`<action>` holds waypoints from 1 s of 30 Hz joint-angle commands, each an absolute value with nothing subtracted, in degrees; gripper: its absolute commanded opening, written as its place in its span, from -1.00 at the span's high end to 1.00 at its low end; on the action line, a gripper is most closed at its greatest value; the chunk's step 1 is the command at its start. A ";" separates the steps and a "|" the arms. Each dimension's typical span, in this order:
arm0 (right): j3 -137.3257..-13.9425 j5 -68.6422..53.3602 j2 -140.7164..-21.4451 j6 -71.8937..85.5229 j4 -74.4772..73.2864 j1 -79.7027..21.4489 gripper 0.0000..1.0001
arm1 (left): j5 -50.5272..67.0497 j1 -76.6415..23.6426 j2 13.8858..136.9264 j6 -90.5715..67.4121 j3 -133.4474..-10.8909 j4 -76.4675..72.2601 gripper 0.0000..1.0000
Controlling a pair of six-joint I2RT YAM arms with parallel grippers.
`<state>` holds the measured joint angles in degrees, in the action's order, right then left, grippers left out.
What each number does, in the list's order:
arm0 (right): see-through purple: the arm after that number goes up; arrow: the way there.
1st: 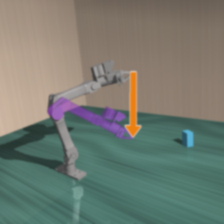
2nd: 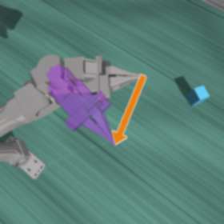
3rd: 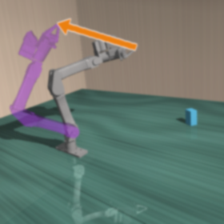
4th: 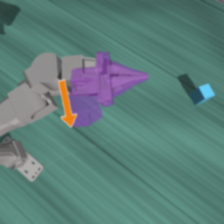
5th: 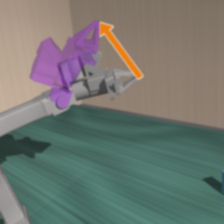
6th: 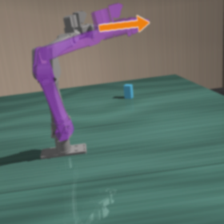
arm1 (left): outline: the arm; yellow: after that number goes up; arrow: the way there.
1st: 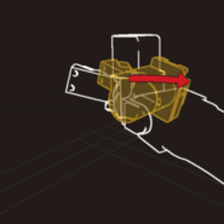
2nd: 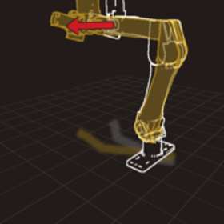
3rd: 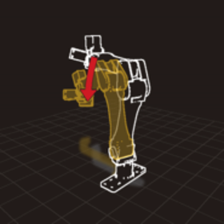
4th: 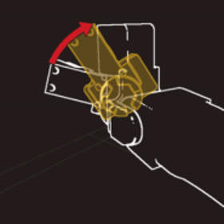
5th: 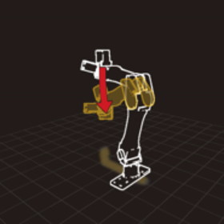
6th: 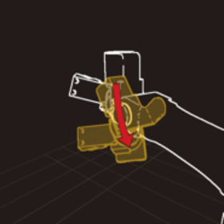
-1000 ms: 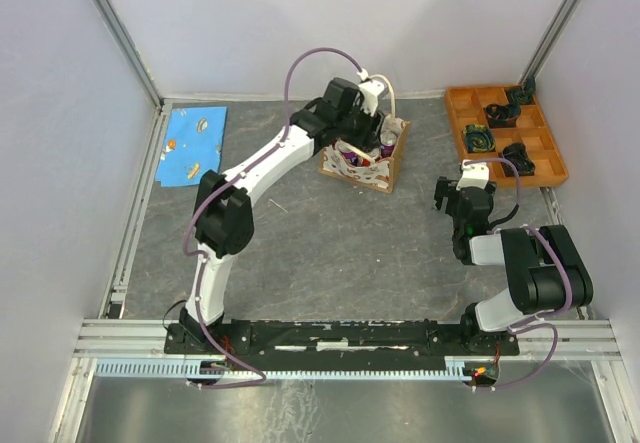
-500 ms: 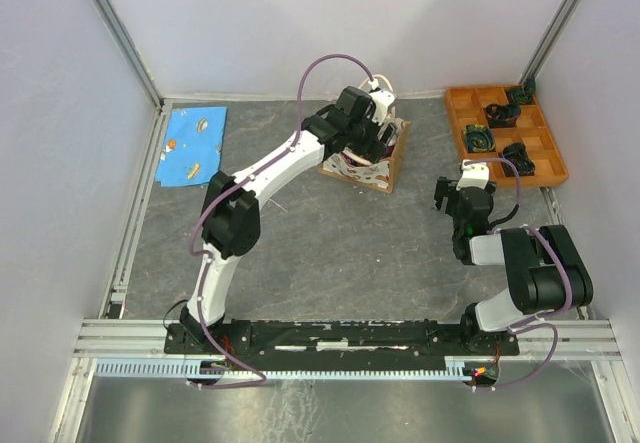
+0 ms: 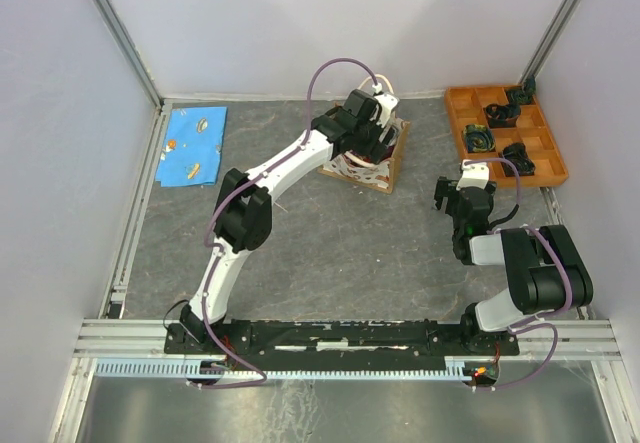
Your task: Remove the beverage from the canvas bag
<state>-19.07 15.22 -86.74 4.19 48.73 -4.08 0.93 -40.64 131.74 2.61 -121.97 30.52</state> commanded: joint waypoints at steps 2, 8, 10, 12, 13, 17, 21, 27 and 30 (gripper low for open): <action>-20.84 14.85 -86.73 3.39 50.02 -4.12 -0.98 | 0.52 -41.04 132.71 5.17 -124.71 33.02 -0.70; -20.83 14.85 -86.70 3.36 50.01 -4.12 -0.98 | 1.88 -41.09 134.83 5.34 -124.55 35.22 -0.66; -20.83 14.85 -86.75 3.40 50.01 -4.06 -0.98 | 2.74 -41.29 134.91 5.56 -124.36 35.33 -0.64; -20.83 14.85 -86.69 3.40 50.01 -4.08 -0.98 | 3.23 -41.54 135.04 5.81 -124.39 35.46 -0.62; -20.79 14.85 -86.72 3.38 50.01 -4.08 -0.98 | 3.25 -41.68 135.15 5.95 -124.47 35.68 -0.61; -20.83 14.85 -86.69 3.40 50.01 -4.09 -0.98 | 3.05 -41.84 135.67 5.42 -124.52 36.86 -0.60; -20.84 14.85 -86.74 3.39 50.01 -4.10 -0.98 | 1.51 -41.89 137.28 4.92 -125.19 38.43 -0.61; -20.81 14.85 -86.75 3.42 50.05 -4.05 -0.98 | 0.03 -41.80 140.15 5.18 -126.50 40.55 -0.61; -20.83 14.81 -86.74 3.40 50.01 -4.07 -0.98 | -0.75 -41.82 141.12 5.26 -126.53 41.14 -0.61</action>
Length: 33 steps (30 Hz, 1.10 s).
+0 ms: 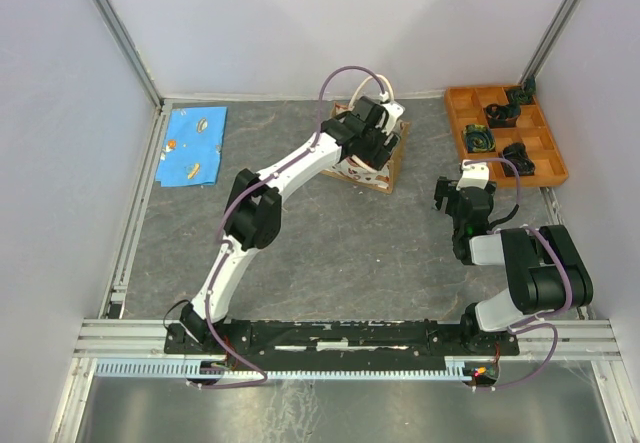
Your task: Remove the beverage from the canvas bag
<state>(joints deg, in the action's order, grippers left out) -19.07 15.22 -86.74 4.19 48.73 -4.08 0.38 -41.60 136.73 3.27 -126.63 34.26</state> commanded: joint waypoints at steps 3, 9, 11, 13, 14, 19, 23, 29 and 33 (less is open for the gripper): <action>-20.83 14.85 -86.71 3.39 50.01 -4.13 -0.98 | -1.05 -41.81 141.80 5.51 -126.45 41.50 -0.59; -20.83 14.81 -86.67 3.43 50.02 -4.10 -0.98 | 0.26 -41.84 141.74 5.97 -127.01 40.69 -0.09; -20.82 14.85 -86.74 3.37 50.01 -4.08 -0.98 | 0.58 -41.84 141.34 6.29 -127.68 40.16 0.02; -20.79 14.85 -86.66 3.44 50.01 -4.13 -0.98 | 0.38 -41.84 140.78 6.91 -128.54 39.73 0.14; -20.85 14.85 -86.67 3.35 50.01 -4.11 -0.98 | 0.19 -41.79 140.29 7.25 -128.83 39.42 0.25; -20.83 14.85 -86.72 3.43 50.01 -4.06 -0.98 | -1.41 -41.84 136.16 8.76 -128.93 35.47 0.94; -20.82 14.85 -86.71 3.36 50.01 -4.12 -0.98 | -2.46 -41.84 133.62 10.31 -130.66 34.15 0.94; -20.78 14.85 -86.71 3.40 50.02 -4.13 -0.98 | -2.41 -41.74 130.20 10.10 -137.65 34.31 0.94; -20.84 14.85 -86.75 3.41 50.01 -4.12 -0.98 | -2.31 -41.43 129.95 9.34 -143.78 34.78 0.94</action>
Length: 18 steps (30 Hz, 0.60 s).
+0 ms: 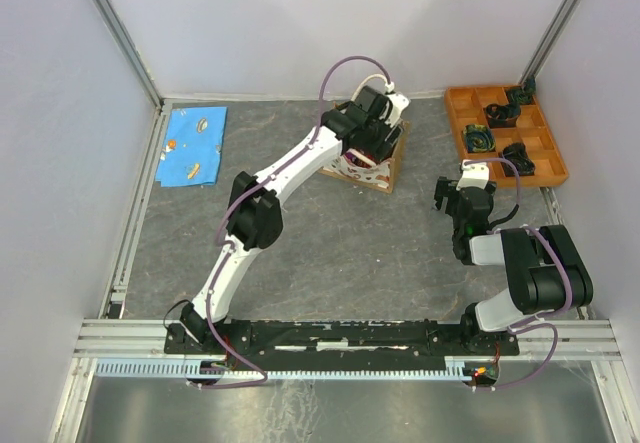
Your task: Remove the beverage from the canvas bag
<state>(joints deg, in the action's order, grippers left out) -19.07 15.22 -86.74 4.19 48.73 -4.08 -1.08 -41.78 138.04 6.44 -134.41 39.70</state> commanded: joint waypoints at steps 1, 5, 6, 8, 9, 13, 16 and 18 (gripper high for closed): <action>-20.84 14.85 -86.71 3.38 50.05 -4.11 -0.98 | -2.29 -41.40 129.80 9.19 -144.69 34.80 0.94; -20.83 14.85 -86.72 3.42 50.01 -4.10 -0.98 | -3.05 -41.24 128.78 8.98 -146.82 35.30 0.94; -20.83 14.85 -86.71 3.35 50.01 -4.08 -0.98 | -3.17 -41.22 128.31 8.83 -146.82 35.36 0.94; -20.83 14.85 -86.71 3.42 50.01 -4.10 -0.98 | -3.59 -41.15 127.11 8.43 -146.92 35.54 0.94; -20.83 14.85 -86.68 3.37 50.01 -4.07 -0.98 | -3.92 -41.06 126.43 8.16 -147.03 35.65 0.94; -20.82 14.85 -86.73 3.43 50.01 -4.11 -0.98 | -6.63 -40.64 122.58 7.94 -146.49 36.16 0.94; -20.83 14.85 -86.68 3.42 50.01 -4.08 -0.98 | -9.84 -40.13 118.14 8.38 -143.01 35.02 0.94; -20.83 14.81 -86.71 3.38 50.06 -4.11 -0.98 | -12.72 -39.85 113.90 8.83 -137.05 31.37 0.94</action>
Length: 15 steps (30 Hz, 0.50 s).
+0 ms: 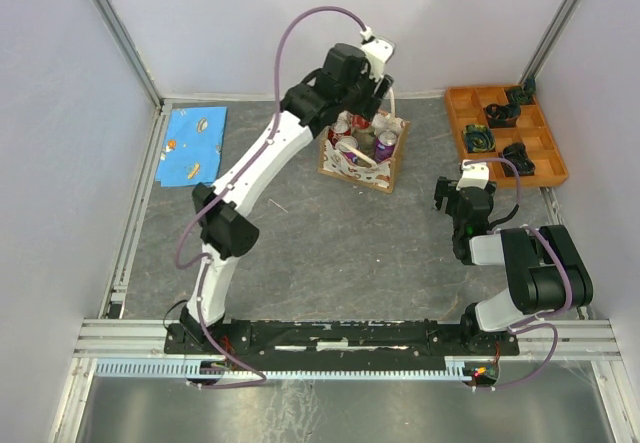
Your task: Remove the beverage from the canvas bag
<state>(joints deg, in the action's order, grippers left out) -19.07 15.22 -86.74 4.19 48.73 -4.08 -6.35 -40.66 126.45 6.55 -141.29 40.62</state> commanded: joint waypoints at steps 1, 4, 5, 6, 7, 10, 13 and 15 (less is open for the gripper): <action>-20.82 14.85 -86.71 3.39 50.02 -4.08 -0.98 | -14.17 -39.57 111.36 8.95 -133.63 29.41 0.94; -20.83 14.85 -86.64 3.35 50.01 -4.06 -0.98 | -17.67 -38.26 104.76 8.48 -123.03 24.56 0.94; -20.82 14.85 -86.71 3.37 50.01 -4.10 -0.98 | -18.25 -37.32 103.03 7.84 -120.63 23.90 0.94; -20.83 14.85 -86.74 3.38 50.04 -4.06 -0.98 | -18.28 -36.34 101.64 6.90 -118.75 23.78 0.94; -20.83 14.85 -86.70 3.42 49.97 -4.08 -0.98 | -18.15 -35.21 100.50 5.74 -116.50 23.68 0.94; -20.83 14.85 -86.70 3.41 50.01 -4.13 -0.98 | -17.83 -32.12 96.92 2.02 -107.88 22.47 0.94; -20.83 14.83 -86.72 3.37 50.01 -4.11 -0.98 | -17.70 -29.81 92.58 -1.86 -96.96 16.88 0.94; -20.83 14.85 -86.65 3.35 50.05 -4.08 -0.98 | -17.58 -28.89 90.68 -3.93 -89.76 12.85 0.94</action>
